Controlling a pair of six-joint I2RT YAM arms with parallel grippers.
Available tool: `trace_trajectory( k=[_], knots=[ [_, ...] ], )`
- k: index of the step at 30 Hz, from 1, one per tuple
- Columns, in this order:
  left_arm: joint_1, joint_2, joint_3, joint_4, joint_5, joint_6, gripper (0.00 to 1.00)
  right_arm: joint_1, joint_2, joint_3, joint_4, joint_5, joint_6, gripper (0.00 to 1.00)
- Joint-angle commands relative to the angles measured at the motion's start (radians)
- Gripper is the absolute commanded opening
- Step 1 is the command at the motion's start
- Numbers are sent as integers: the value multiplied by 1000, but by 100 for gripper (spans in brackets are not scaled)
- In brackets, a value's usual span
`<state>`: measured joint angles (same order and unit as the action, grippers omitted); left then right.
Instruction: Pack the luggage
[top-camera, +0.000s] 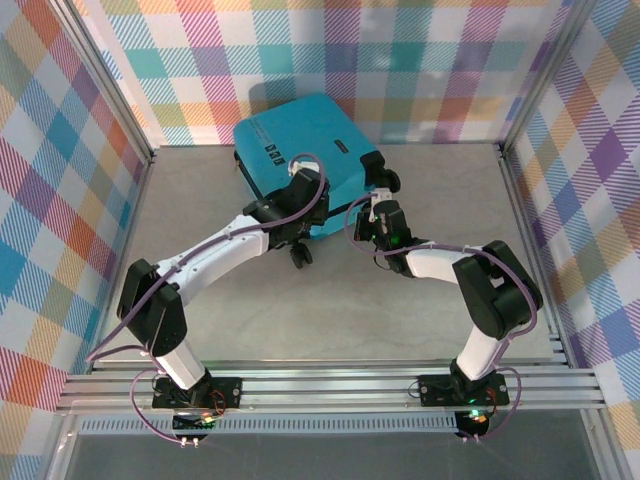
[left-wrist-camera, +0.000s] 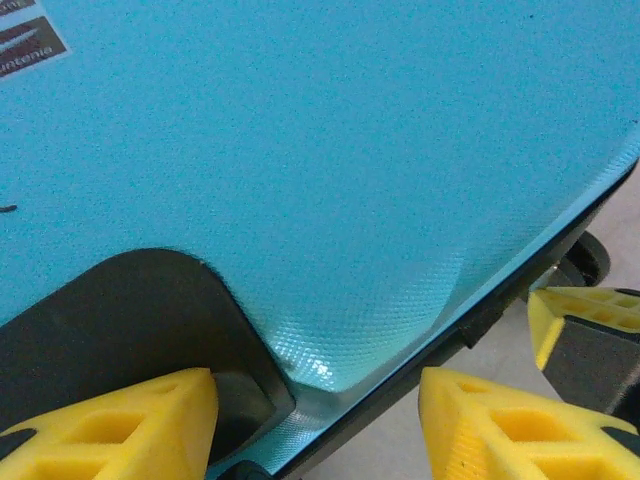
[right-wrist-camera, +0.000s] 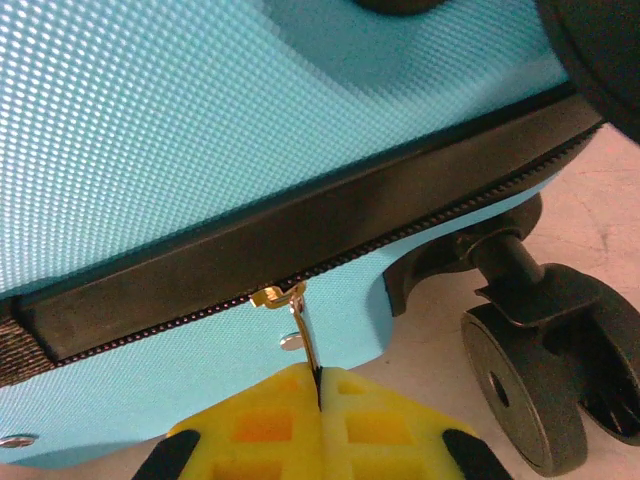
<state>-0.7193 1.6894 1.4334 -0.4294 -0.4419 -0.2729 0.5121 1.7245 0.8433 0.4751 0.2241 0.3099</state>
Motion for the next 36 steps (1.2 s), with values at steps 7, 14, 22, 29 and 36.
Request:
trace_trajectory(
  k=[7,14,22,29,36],
  knots=[
    [40,106,-139,-210,-28,-66,56,-104,-28,21,-215,214,38,0],
    [83,60,-181,-203,-31,-51,56,-179,-42,72,-308,186,38,0],
    [113,26,-205,-190,-15,-34,56,-245,-18,108,-315,114,4,0],
    [121,25,-220,-183,-9,-27,55,-310,65,208,-337,-18,18,0],
    [129,20,-226,-183,-12,-23,55,-345,99,247,-353,-70,44,0]
  ],
)
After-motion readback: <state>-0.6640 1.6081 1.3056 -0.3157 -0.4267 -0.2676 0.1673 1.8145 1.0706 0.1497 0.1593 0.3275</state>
